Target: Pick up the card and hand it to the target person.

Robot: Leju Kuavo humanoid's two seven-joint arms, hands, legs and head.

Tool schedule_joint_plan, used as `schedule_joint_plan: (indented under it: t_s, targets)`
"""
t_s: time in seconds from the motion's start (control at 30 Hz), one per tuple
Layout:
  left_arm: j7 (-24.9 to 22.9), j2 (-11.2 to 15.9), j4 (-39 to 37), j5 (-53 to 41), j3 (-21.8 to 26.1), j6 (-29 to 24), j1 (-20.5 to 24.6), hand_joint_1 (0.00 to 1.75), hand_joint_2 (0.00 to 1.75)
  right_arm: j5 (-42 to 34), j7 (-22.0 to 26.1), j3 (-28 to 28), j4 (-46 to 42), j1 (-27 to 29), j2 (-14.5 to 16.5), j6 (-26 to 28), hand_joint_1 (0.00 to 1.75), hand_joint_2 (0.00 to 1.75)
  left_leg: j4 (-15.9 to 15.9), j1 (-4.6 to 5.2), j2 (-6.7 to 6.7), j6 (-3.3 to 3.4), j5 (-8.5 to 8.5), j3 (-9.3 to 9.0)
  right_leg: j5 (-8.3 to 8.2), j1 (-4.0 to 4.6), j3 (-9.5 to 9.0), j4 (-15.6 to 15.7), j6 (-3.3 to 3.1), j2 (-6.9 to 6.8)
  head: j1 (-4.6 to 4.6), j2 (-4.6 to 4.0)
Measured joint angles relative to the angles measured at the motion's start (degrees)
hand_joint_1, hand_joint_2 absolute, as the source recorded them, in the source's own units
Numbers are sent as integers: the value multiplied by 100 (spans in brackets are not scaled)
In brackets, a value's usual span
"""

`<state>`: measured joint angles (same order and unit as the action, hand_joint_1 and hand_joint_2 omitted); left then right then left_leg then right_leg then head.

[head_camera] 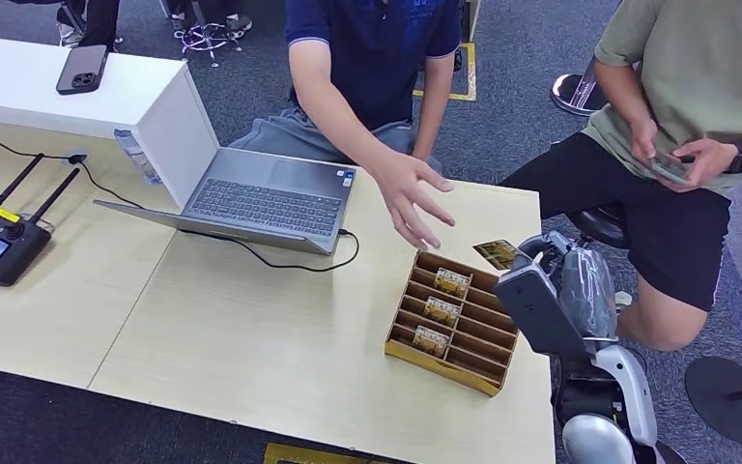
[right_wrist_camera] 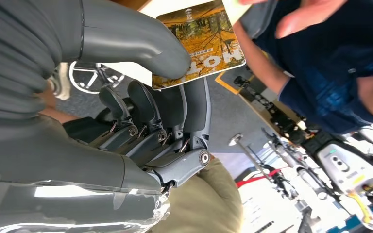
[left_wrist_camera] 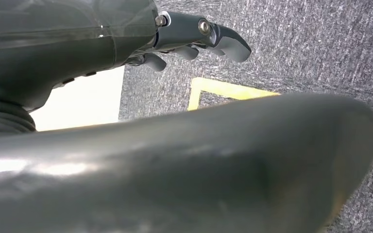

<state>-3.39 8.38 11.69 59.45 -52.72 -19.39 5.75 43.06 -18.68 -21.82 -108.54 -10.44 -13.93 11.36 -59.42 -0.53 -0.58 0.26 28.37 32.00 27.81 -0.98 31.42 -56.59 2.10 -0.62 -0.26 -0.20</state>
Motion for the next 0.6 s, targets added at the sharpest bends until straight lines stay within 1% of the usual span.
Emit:
schedule_joint_plan:
  t_s: [0.2, 0.6]
  targets:
    - [30, 2, 0, -81, 0, 51, 1, 0, 0, -109, 202, -5, 299, -251, 96, 72, 141, 175, 0, 0, -1, 0, -1, 0, 0, 0, -1, 0, 0, -1, 0, 0]
    - [14, 2, 0, -84, 0, 57, 2, 0, 0, -168, 246, -8, 688, -384, 194, 85, 141, 175, 0, 0, -2, 0, 0, 1, 0, 0, 0, 0, 0, -3, 0, 0]
